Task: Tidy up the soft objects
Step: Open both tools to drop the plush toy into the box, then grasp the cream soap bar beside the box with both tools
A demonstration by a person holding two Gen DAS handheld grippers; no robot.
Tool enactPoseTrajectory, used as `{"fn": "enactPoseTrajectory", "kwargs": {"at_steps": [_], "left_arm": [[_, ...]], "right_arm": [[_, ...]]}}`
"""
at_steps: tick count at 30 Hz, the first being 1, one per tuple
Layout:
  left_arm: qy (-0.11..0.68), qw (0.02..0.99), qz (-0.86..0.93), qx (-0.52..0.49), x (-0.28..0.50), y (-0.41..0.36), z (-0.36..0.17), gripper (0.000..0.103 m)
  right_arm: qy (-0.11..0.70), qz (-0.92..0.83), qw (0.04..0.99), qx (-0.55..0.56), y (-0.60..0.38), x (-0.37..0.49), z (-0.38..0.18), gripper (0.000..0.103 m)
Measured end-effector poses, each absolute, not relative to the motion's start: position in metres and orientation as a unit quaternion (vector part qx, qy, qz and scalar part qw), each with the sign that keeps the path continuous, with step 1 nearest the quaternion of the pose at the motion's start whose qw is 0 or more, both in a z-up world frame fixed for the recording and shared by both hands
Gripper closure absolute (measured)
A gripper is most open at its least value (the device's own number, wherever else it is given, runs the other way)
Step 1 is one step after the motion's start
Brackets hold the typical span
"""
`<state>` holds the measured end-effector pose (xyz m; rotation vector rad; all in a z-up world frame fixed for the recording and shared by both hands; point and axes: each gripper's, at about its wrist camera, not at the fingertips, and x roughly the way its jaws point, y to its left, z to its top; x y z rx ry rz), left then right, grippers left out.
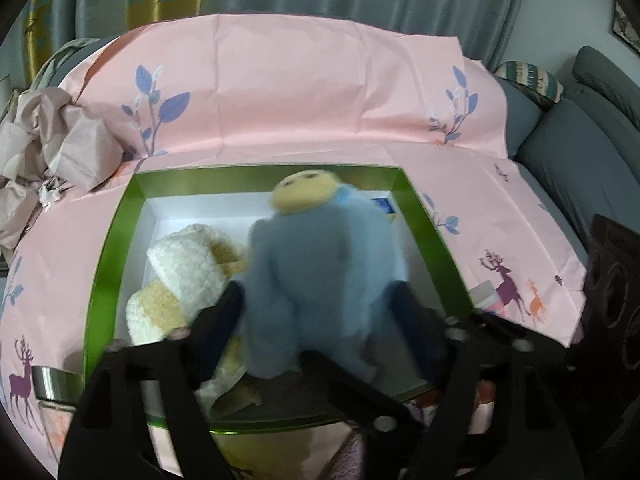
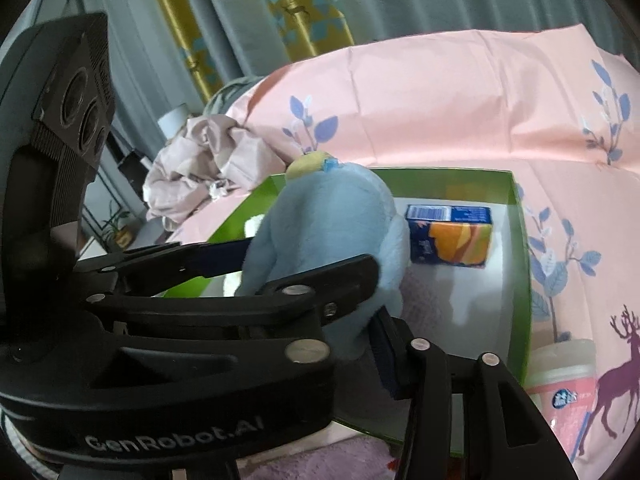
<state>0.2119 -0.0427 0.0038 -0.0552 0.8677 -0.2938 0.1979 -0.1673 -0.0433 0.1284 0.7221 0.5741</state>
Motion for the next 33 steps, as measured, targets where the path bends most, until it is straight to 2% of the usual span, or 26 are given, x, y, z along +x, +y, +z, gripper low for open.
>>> {"fn": "enactPoseTrajectory", "kwargs": {"at_steps": [2,4,6,18,33], "left_arm": [[0.418,0.898,-0.133,-0.025,0.209,-0.039,0.005,0.009],[0.419,0.899,-0.126,-0.026,0.204,-0.035,0.006,0.008],[0.421,0.899,-0.118,-0.025,0.199,-0.03,0.008,0.001],[0.41,0.906,-0.106,-0.016,0.149,-0.023,0.026,0.001],[0.39,0.915,-0.104,-0.005,0.064,-0.02,0.038,0.001]], "right_arm": [[0.35,0.257,0.899,0.06,-0.171,0.196,-0.043,0.039],[0.35,0.241,0.904,0.053,-0.176,0.191,-0.041,0.038],[0.347,0.235,0.907,0.047,-0.18,0.184,-0.038,0.038],[0.321,0.232,0.917,0.048,-0.209,0.113,-0.022,0.037],[0.331,0.234,0.913,0.052,-0.218,0.053,-0.025,0.037]]}}
